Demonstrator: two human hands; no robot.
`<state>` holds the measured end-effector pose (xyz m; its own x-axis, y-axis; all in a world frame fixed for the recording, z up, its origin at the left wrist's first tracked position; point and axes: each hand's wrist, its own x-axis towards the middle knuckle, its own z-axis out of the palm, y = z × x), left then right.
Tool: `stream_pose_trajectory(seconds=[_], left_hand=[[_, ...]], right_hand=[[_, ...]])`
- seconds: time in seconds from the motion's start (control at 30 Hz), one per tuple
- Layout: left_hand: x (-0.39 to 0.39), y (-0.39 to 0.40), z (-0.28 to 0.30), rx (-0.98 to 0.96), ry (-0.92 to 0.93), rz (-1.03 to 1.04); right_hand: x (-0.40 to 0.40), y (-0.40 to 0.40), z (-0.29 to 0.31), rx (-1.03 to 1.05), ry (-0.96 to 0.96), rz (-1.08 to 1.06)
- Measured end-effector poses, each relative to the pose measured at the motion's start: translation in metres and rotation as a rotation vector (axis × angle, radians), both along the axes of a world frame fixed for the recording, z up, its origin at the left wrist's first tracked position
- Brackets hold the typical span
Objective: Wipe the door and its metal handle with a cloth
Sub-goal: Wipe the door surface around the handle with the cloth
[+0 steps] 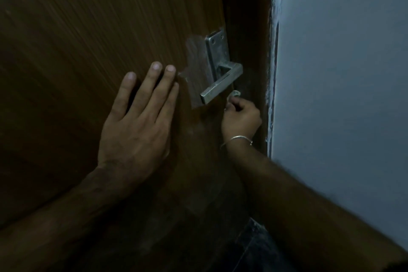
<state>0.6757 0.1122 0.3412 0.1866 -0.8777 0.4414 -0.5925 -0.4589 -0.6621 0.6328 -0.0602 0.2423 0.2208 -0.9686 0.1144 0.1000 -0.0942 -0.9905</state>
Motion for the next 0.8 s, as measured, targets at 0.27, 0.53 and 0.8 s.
stream_pose_trajectory(seconds=[0.27,0.53,0.8], left_hand=[[-0.005,0.001,0.003,-0.007,0.004,0.028],[-0.012,0.006,0.012,0.044,0.110,0.045],[-0.034,-0.006,0.007,-0.106,0.502,-0.056]], right_hand=[[0.000,0.069,0.012,-0.195,-0.171,0.076],[-0.020,0.067,0.000,-0.087,-0.037,0.169],[-0.054,-0.017,0.073,-0.342,-0.161,0.068]])
